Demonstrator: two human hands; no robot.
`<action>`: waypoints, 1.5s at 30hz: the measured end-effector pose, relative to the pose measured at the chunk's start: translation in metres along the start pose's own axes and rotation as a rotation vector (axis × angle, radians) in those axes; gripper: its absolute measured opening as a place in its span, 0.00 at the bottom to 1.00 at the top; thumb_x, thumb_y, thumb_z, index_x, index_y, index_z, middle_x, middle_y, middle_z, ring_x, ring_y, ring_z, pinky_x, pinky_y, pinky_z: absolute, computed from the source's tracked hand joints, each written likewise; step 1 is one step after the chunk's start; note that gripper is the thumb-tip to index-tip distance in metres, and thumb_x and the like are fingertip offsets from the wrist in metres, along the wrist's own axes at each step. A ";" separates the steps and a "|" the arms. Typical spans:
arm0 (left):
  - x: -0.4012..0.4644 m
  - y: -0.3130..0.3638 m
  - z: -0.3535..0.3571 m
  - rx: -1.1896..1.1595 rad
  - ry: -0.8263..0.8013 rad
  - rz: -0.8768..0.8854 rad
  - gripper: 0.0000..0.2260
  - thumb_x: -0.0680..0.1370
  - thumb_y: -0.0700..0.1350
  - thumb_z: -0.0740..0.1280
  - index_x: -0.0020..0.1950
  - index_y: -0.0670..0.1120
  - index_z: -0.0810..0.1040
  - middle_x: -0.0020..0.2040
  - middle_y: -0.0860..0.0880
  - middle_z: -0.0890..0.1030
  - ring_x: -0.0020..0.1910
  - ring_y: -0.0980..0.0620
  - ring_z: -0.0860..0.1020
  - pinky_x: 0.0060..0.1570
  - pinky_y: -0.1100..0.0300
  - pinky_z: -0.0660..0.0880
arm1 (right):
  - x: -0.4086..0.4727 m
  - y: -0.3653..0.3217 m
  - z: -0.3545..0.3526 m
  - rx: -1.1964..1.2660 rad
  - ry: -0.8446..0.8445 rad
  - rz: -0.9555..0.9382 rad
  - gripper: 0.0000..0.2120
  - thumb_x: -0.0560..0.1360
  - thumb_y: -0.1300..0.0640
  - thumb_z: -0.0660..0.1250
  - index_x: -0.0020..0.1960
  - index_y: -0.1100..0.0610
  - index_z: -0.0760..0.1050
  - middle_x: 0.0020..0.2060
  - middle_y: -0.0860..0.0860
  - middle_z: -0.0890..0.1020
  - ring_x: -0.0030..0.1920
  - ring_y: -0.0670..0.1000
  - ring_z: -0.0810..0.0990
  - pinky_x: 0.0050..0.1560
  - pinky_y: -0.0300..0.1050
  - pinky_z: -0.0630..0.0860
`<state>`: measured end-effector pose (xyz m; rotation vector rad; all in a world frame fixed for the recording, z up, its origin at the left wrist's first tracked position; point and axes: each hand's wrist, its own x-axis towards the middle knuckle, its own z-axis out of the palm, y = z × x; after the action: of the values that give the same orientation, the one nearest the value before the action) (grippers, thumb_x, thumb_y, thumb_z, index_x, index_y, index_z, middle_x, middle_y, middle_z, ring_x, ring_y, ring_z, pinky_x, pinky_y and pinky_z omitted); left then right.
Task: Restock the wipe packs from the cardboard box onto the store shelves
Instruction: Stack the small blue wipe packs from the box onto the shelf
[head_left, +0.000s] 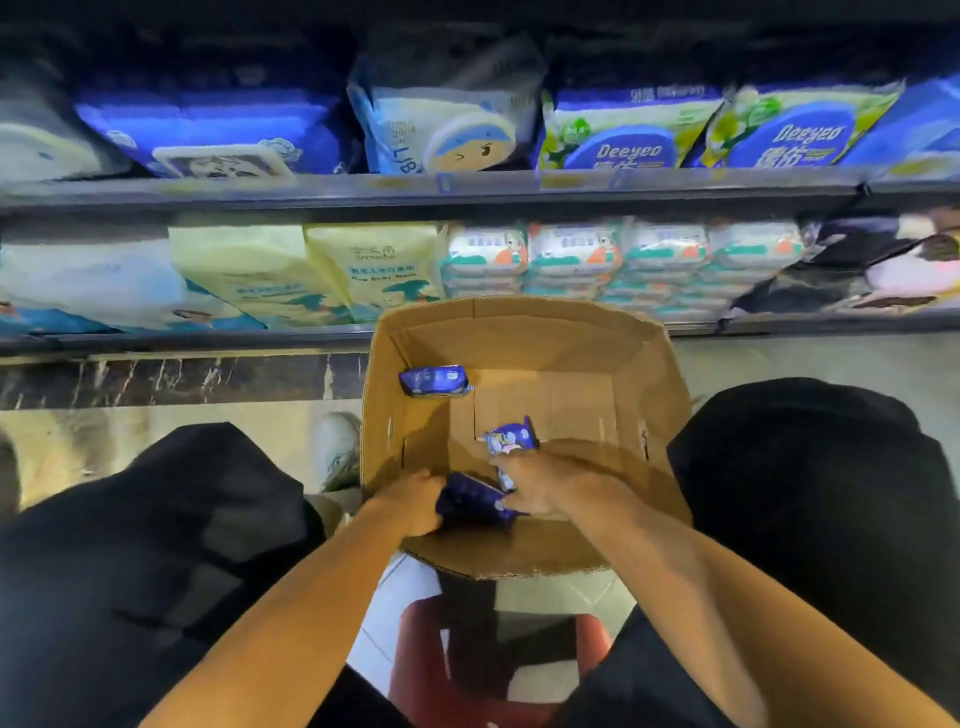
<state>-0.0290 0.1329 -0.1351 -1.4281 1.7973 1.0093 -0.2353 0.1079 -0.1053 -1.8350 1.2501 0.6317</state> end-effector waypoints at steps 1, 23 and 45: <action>0.007 -0.001 0.004 -0.014 -0.013 -0.015 0.27 0.80 0.49 0.67 0.77 0.50 0.64 0.73 0.48 0.67 0.67 0.44 0.72 0.66 0.50 0.72 | 0.006 0.001 0.002 0.007 -0.010 0.014 0.30 0.78 0.51 0.66 0.77 0.49 0.61 0.71 0.55 0.71 0.67 0.60 0.73 0.66 0.59 0.72; 0.075 -0.009 0.043 0.063 0.107 -0.151 0.27 0.79 0.45 0.68 0.75 0.50 0.60 0.70 0.44 0.73 0.66 0.42 0.75 0.67 0.47 0.71 | 0.074 0.035 0.072 0.381 -0.064 0.250 0.39 0.75 0.45 0.68 0.79 0.46 0.52 0.71 0.53 0.74 0.70 0.59 0.72 0.65 0.54 0.73; 0.087 -0.021 0.067 -0.309 0.322 -0.240 0.23 0.74 0.36 0.70 0.68 0.48 0.72 0.73 0.40 0.59 0.69 0.38 0.67 0.69 0.46 0.69 | 0.123 0.052 0.101 0.698 0.336 0.646 0.35 0.71 0.47 0.76 0.72 0.58 0.66 0.66 0.57 0.72 0.67 0.58 0.70 0.63 0.51 0.72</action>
<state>-0.0269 0.1444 -0.2463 -2.0427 1.6784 1.0047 -0.2325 0.1190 -0.2724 -0.9634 2.0052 0.1534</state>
